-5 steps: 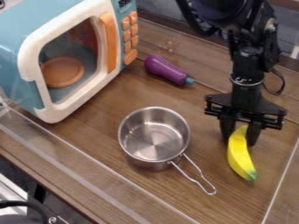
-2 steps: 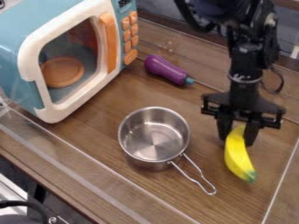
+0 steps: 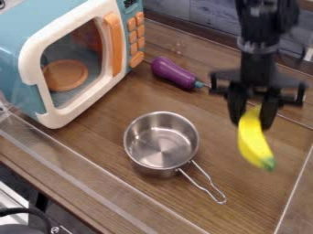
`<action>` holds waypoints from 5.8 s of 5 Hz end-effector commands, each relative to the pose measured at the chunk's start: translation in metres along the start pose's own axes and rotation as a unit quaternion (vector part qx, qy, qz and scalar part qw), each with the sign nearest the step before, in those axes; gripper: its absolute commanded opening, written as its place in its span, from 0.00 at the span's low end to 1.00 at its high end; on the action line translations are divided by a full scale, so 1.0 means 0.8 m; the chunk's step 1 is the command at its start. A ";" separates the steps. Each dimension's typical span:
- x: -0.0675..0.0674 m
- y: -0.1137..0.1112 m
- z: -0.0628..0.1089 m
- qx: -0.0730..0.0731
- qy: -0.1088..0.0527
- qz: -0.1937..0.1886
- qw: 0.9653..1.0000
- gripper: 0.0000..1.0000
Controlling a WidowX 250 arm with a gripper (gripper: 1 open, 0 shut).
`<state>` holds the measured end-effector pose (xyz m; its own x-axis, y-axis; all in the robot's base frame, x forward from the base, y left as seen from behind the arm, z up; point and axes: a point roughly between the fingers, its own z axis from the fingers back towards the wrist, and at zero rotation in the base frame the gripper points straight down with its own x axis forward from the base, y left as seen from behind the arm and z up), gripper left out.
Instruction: Put the banana in the silver pot
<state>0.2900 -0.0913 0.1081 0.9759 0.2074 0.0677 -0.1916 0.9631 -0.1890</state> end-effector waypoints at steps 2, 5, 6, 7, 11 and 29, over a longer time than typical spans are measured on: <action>-0.004 0.024 0.075 -0.016 -0.035 0.030 0.999 0.00; -0.015 0.053 0.072 -0.004 -0.044 0.040 0.998 0.00; -0.017 0.058 0.068 0.000 -0.046 0.042 0.998 0.00; -0.020 0.062 0.066 0.003 -0.048 0.042 0.998 0.00; -0.027 0.080 0.056 0.014 -0.053 0.045 0.997 0.00; -0.042 0.107 0.029 0.049 -0.054 0.031 0.997 0.00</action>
<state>0.2363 -0.0112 0.1028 0.9496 0.2866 0.1269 -0.2761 0.9565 -0.0940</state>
